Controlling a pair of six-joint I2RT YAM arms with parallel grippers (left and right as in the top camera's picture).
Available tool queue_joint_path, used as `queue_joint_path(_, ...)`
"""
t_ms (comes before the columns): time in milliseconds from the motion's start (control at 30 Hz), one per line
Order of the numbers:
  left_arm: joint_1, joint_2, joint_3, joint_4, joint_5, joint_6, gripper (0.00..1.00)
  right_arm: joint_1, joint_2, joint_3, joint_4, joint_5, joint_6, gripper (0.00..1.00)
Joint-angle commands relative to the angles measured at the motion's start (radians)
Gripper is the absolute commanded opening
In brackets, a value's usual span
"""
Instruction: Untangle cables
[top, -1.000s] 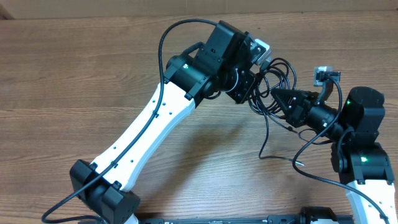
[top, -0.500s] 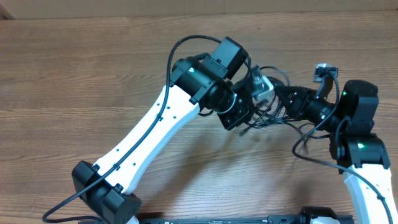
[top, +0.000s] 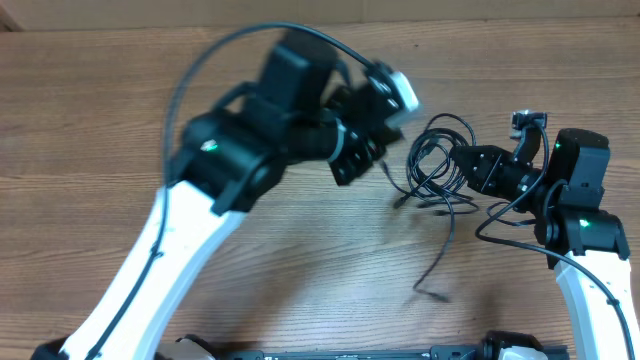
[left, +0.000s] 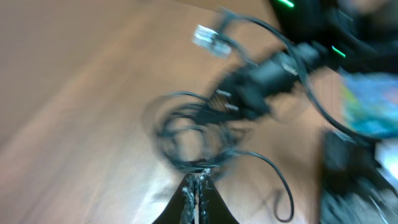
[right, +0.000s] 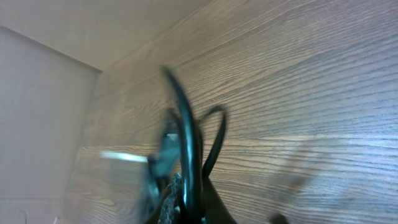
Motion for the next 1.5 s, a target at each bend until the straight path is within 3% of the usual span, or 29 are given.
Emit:
queue_joint_path(0, 0.018, -0.023, 0.01, 0.014, -0.264, -0.223, 0.04, -0.008, -0.004, 0.003, 0.008, -0.014, -0.029, 0.04)
queue_joint_path(133, 0.016, -0.019, 0.01, -0.023, -0.285, -0.248, 0.05, -0.008, -0.004, 0.003, 0.021, -0.037, -0.029, 0.04)
queue_joint_path(267, 0.014, -0.006, 0.01, -0.055, -0.221, -0.251, 0.29, -0.008, -0.004, 0.003, 0.057, -0.098, -0.029, 0.04)
queue_joint_path(467, 0.014, 0.045, 0.01, -0.088, -0.151, -0.319, 0.44, -0.008, -0.004, 0.003, 0.143, -0.227, -0.028, 0.04)
queue_joint_path(667, -0.011, 0.121, 0.01, -0.087, 0.045, -0.239, 0.5, -0.008, -0.004, 0.003, 0.173, -0.246, -0.016, 0.04)
queue_joint_path(1000, -0.051, 0.19, 0.01, -0.076, -0.006, -0.213, 0.57, -0.008, -0.004, 0.003, 0.24, -0.25, 0.074, 0.04)
queue_joint_path(1100, -0.051, 0.193, 0.01, -0.079, -0.092, -0.245, 0.59, -0.008, -0.004, 0.003, 0.262, -0.277, 0.086, 0.04)
queue_joint_path(1467, -0.051, 0.222, 0.01, -0.04, -0.143, -0.34, 0.58, -0.008, -0.012, 0.003, 0.31, -0.328, 0.111, 0.04)
